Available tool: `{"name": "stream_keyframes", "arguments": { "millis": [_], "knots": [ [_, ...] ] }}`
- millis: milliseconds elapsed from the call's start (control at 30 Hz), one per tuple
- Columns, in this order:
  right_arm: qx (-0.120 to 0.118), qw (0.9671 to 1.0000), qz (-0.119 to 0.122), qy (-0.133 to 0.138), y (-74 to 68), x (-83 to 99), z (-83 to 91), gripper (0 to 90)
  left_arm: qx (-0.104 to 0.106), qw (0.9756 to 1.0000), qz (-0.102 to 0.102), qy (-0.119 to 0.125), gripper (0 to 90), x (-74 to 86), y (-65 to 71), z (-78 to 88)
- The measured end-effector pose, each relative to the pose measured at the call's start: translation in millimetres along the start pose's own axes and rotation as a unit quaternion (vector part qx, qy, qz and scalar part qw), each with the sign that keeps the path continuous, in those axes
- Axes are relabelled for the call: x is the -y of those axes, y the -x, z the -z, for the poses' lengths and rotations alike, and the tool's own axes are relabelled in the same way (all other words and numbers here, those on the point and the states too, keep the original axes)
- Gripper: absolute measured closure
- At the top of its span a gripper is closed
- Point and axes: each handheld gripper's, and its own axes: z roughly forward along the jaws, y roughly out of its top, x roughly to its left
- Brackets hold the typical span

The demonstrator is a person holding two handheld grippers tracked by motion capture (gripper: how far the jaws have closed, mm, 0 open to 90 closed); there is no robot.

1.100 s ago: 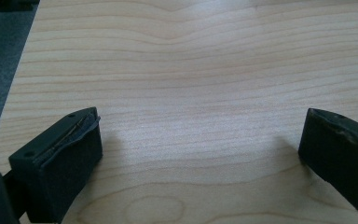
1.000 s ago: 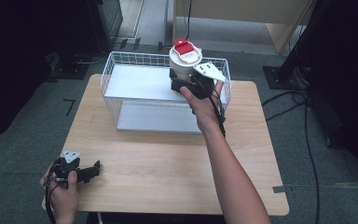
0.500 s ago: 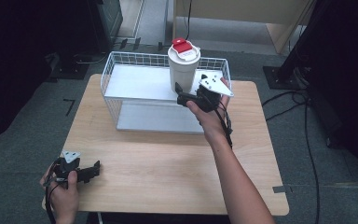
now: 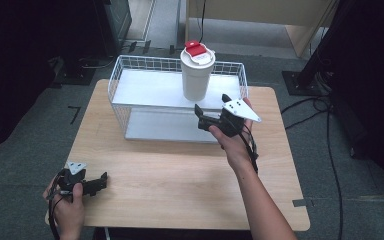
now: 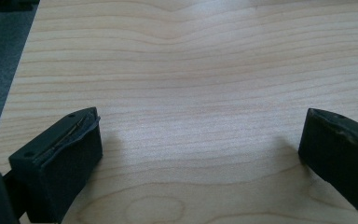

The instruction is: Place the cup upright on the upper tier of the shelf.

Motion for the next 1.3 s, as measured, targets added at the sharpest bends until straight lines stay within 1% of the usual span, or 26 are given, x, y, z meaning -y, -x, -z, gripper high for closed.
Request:
{"name": "stream_keyframes", "arguments": {
  "millis": [67,100,167,200,233,333,400,467,533,567,600,667,700,800,867,900,933,1033,1100,1200,1300],
  "knots": [
    [0.000,1.0000,-0.001,0.001,0.4,4.0,6.7,4.1,0.000,1.0000,0.000,0.000,0.0,-0.1,0.0,0.0],
    [0.000,1.0000,0.001,0.001,1.3,8.0,13.7,4.1,0.000,1.0000,0.000,0.000,0.0,0.0,0.0,0.0],
    [0.001,1.0000,0.000,0.000,1.6,10.2,17.2,4.1,0.000,1.0000,0.000,0.000,0.0,0.0,0.0,0.0],
    [0.002,1.0000,0.005,-0.003,3.3,15.6,24.5,4.1,0.000,1.0000,0.000,-0.001,0.0,-0.1,0.0,0.2],
    [0.002,1.0000,0.005,-0.003,3.3,15.6,24.5,4.1,0.000,1.0000,0.000,-0.001,0.0,-0.1,0.0,0.2],
    [0.006,0.9999,0.010,-0.006,7.2,22.6,33.0,4.1,0.000,1.0000,0.000,-0.001,0.0,-0.1,-0.1,0.2],
    [0.013,0.9998,0.005,-0.011,13.8,30.8,41.9,4.1,0.000,1.0000,0.000,-0.001,0.0,-0.1,0.0,0.1],
    [0.014,0.9998,0.002,-0.014,16.0,33.7,44.6,4.1,0.000,1.0000,0.000,0.000,0.0,0.0,0.0,0.1],
    [0.020,0.9997,-0.001,-0.016,21.2,39.4,49.6,4.1,0.000,1.0000,0.000,0.000,0.0,0.0,0.0,0.0],
    [0.024,0.9996,-0.005,-0.015,26.9,45.1,55.5,4.1,0.000,1.0000,0.001,0.000,0.0,0.0,0.1,0.0],
    [0.024,0.9996,-0.005,-0.015,26.9,45.1,55.5,4.1,0.000,1.0000,0.001,0.000,0.0,0.0,0.1,0.0],
    [0.025,0.9994,-0.015,-0.016,34.9,54.0,63.8,3.2,0.000,1.0000,0.000,0.000,0.0,0.0,0.1,0.0],
    [0.025,0.9994,-0.015,-0.016,34.9,54.0,63.8,3.2,0.000,1.0000,0.000,-0.001,0.0,0.0,0.0,0.1],
    [0.039,0.9988,-0.015,-0.027,42.0,63.7,70.9,3.2,0.000,1.0000,0.000,-0.001,0.0,0.0,0.0,0.2],
    [0.046,0.9981,-0.024,-0.033,48.4,73.3,79.5,3.2,0.000,1.0000,0.000,-0.001,0.0,-0.1,0.0,0.1],
    [0.046,0.9981,-0.024,-0.033,48.4,73.3,79.5,3.2,0.000,1.0000,-0.001,-0.001,0.0,-0.1,-0.1,0.2],
    [0.049,0.9979,-0.026,-0.033,50.1,76.8,82.5,3.2,0.000,1.0000,-0.001,-0.001,0.0,-0.1,-0.2,0.2],
    [0.048,0.9977,-0.031,-0.035,55.5,86.8,91.9,3.2,0.000,1.0000,-0.001,-0.001,0.0,-0.1,-0.2,0.2],
    [0.055,0.9971,-0.034,-0.040,59.0,92.6,99.2,3.2,0.000,1.0000,-0.001,-0.001,0.0,-0.1,-0.2,0.2],
    [0.062,0.9966,-0.031,-0.044,64.3,101.0,108.9,3.2,0.000,1.0000,-0.001,-0.002,0.0,-0.1,-0.1,0.2],
    [0.071,0.9954,-0.038,-0.053,69.6,109.5,117.8,3.2,0.000,1.0000,0.000,-0.001,0.0,-0.1,-0.1,0.2]
  ]
}}
